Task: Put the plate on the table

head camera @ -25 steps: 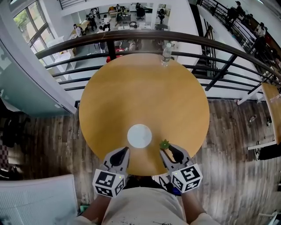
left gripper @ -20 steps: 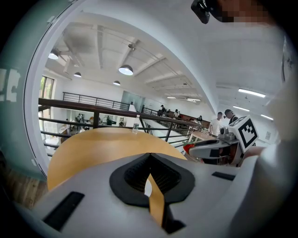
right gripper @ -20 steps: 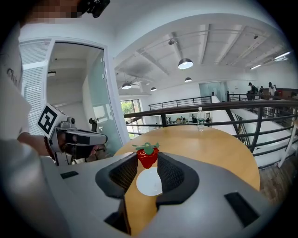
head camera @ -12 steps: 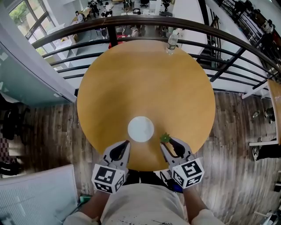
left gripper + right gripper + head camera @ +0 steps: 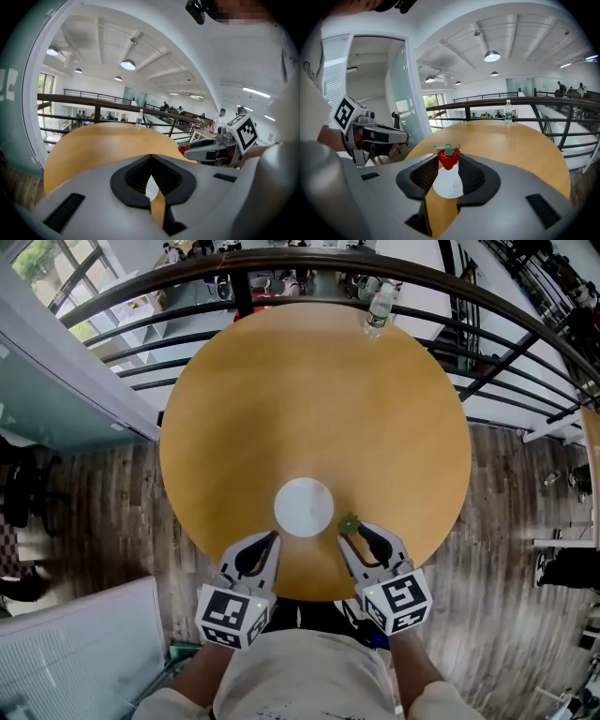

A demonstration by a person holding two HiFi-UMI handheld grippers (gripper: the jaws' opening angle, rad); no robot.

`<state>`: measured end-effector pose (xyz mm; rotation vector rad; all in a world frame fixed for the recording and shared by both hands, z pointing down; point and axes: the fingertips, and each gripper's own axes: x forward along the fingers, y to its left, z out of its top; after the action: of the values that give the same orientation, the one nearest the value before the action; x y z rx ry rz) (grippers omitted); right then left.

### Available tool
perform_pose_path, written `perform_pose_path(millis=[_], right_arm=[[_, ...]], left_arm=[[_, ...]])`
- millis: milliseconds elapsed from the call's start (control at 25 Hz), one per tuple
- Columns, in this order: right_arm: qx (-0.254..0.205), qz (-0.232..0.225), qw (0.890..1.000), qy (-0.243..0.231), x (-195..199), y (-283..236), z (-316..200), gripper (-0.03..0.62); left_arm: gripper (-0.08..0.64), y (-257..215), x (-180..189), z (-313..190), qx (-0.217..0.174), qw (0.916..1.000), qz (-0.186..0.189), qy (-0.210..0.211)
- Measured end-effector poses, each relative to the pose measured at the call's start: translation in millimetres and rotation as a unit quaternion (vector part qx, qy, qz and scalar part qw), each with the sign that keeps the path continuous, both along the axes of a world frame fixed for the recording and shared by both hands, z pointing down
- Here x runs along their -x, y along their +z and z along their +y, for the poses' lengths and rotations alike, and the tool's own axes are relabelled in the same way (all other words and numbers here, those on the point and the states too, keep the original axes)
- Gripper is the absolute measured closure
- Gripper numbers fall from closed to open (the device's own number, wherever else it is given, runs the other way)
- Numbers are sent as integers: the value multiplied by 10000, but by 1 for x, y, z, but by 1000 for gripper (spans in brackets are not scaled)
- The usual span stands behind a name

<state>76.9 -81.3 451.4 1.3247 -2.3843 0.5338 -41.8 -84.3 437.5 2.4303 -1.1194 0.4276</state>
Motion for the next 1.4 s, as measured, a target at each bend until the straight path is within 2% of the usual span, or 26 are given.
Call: perform_pose_path(millis=[280, 1400], right_arm=[[149, 22, 9999, -77, 8, 22, -12, 448], [867, 345, 9951, -323, 24, 115, -50, 448]], left_arm=[[537, 16, 1, -8, 65, 9999, -91, 5], [537, 59, 7, -38, 431, 9988, -55, -210]])
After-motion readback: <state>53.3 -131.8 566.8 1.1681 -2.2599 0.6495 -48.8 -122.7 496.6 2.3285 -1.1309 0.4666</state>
